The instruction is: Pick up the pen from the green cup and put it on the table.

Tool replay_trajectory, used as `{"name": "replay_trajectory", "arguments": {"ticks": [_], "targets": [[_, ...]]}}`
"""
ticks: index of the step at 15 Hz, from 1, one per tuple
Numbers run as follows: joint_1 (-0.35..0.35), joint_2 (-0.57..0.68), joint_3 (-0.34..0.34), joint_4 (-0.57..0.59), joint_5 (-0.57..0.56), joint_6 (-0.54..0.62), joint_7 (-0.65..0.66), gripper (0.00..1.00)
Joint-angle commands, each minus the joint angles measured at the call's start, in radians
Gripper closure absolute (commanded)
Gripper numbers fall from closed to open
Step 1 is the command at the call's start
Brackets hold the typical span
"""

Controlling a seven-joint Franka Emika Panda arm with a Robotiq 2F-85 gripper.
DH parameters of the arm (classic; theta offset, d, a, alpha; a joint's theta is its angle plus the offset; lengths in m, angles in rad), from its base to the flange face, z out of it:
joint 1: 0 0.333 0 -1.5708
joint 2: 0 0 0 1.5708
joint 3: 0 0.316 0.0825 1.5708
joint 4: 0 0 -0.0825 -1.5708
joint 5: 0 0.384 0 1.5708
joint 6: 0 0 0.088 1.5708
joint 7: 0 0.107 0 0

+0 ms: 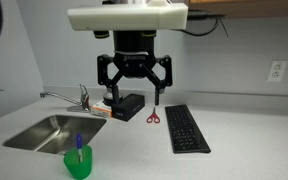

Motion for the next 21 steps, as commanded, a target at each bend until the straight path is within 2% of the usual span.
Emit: {"name": "replay_trajectory", "arguments": {"ticks": [1, 5, 9, 11, 14, 15, 16, 17, 18, 21], "targets": [[-0.010, 0.003, 0.010, 0.001, 0.006, -0.001, -0.005, 0.00], [0.001, 0.015, 0.020, 0.004, 0.011, -0.004, 0.000, 0.00], [0.057, 0.066, 0.094, -0.056, 0.056, 0.057, 0.064, 0.00], [0.093, 0.091, 0.140, -0.107, 0.083, 0.118, 0.094, 0.00], [0.149, 0.114, 0.211, -0.198, 0.114, 0.275, 0.136, 0.00], [0.172, 0.174, 0.227, -0.146, 0.129, 0.299, 0.141, 0.00], [0.184, 0.174, 0.243, -0.163, 0.133, 0.328, 0.150, 0.00], [0.193, 0.172, 0.254, -0.164, 0.135, 0.325, 0.151, 0.00], [0.171, 0.159, 0.241, -0.162, 0.117, 0.290, 0.135, 0.00], [0.186, 0.177, 0.258, -0.155, 0.119, 0.299, 0.144, 0.00]]}}
